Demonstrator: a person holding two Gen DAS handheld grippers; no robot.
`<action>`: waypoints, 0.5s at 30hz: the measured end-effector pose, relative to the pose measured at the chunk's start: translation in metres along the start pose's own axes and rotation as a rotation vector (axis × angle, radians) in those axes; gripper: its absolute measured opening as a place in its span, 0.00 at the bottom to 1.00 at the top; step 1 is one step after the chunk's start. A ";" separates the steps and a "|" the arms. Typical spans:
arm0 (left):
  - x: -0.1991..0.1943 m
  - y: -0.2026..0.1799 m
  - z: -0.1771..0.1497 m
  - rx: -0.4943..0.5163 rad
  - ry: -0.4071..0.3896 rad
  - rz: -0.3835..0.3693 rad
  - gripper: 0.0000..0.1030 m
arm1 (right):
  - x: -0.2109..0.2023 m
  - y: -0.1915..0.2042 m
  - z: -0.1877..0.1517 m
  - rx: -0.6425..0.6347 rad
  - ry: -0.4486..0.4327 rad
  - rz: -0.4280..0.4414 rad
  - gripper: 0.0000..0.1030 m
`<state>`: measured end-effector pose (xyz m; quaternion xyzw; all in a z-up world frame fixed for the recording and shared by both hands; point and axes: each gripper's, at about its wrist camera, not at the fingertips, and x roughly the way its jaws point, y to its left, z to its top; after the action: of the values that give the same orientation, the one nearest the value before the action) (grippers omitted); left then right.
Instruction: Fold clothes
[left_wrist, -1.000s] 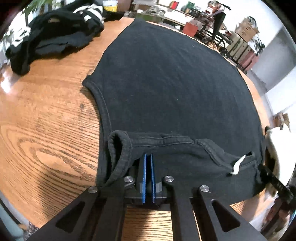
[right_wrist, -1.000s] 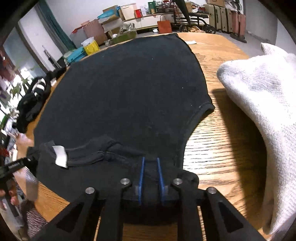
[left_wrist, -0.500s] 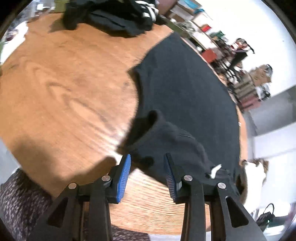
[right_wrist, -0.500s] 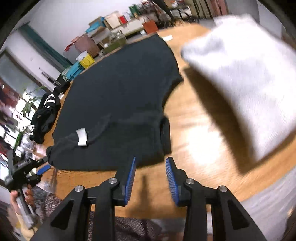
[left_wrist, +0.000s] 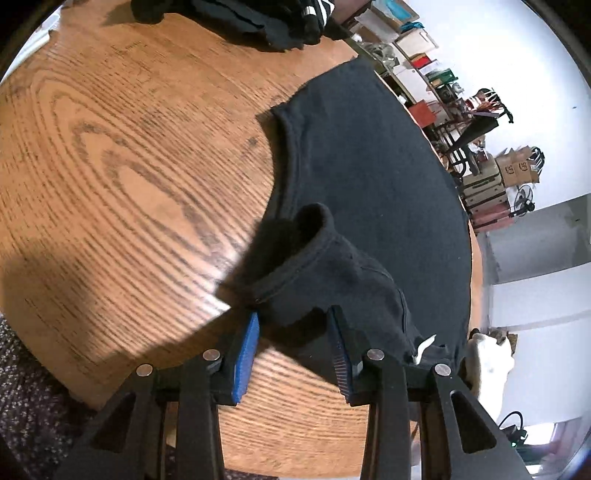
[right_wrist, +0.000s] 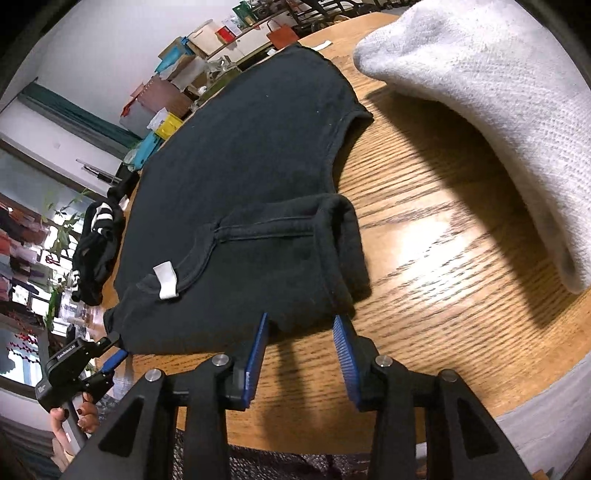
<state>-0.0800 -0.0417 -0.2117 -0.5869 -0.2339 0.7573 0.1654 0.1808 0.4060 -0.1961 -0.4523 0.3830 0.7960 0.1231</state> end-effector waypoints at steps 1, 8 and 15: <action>0.001 -0.002 0.000 0.004 -0.003 0.003 0.37 | 0.001 0.001 0.001 0.003 -0.001 0.004 0.43; 0.003 -0.012 -0.002 -0.012 -0.039 0.010 0.32 | 0.007 0.009 0.005 0.007 -0.025 0.006 0.37; -0.004 -0.021 -0.007 0.028 -0.053 0.011 0.04 | -0.005 0.042 -0.003 -0.223 -0.095 -0.030 0.04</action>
<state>-0.0725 -0.0252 -0.1991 -0.5654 -0.2243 0.7767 0.1633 0.1626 0.3757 -0.1724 -0.4307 0.2790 0.8522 0.1021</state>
